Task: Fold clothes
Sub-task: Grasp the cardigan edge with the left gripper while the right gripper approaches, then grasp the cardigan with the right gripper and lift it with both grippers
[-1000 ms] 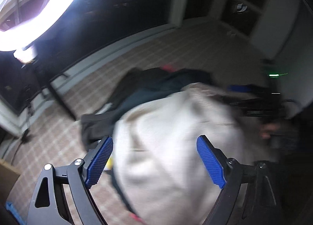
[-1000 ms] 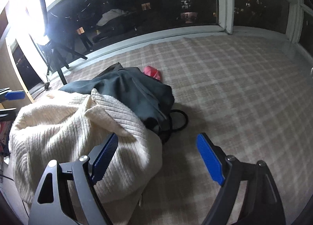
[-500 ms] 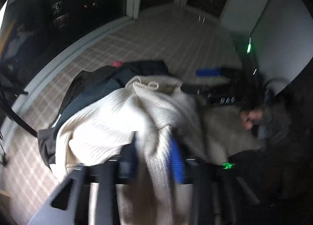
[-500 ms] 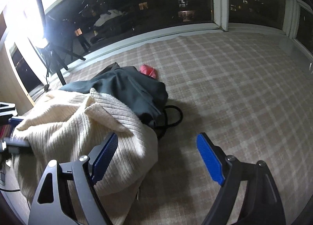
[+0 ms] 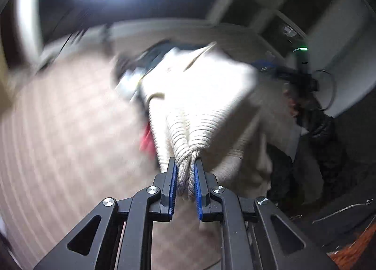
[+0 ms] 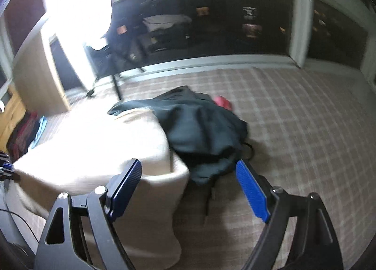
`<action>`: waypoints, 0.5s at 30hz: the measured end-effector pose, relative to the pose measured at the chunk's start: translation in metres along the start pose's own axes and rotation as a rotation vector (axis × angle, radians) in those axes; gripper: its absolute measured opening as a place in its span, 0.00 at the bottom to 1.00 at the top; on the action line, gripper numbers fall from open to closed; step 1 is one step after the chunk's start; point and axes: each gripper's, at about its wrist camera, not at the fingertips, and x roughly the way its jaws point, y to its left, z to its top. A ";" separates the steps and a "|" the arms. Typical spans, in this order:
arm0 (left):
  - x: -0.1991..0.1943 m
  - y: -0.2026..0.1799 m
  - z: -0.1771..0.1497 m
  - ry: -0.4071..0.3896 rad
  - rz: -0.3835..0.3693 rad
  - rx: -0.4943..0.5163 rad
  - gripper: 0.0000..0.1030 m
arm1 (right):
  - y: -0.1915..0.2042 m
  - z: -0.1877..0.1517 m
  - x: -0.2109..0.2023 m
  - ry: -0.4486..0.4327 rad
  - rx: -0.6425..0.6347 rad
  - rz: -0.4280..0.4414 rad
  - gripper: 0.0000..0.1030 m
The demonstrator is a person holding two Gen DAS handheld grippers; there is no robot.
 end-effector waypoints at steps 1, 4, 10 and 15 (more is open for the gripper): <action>0.000 0.010 -0.011 0.001 0.025 -0.030 0.12 | 0.008 0.002 0.003 0.010 -0.028 0.003 0.80; -0.004 0.032 -0.035 -0.010 0.102 -0.087 0.11 | 0.031 0.010 0.011 0.037 -0.095 0.031 0.80; -0.022 0.092 -0.066 -0.047 0.217 -0.285 0.00 | 0.065 0.038 0.018 0.034 -0.195 0.106 0.80; -0.011 0.077 -0.061 -0.062 0.168 -0.226 0.05 | 0.076 0.064 0.039 0.058 -0.287 0.127 0.80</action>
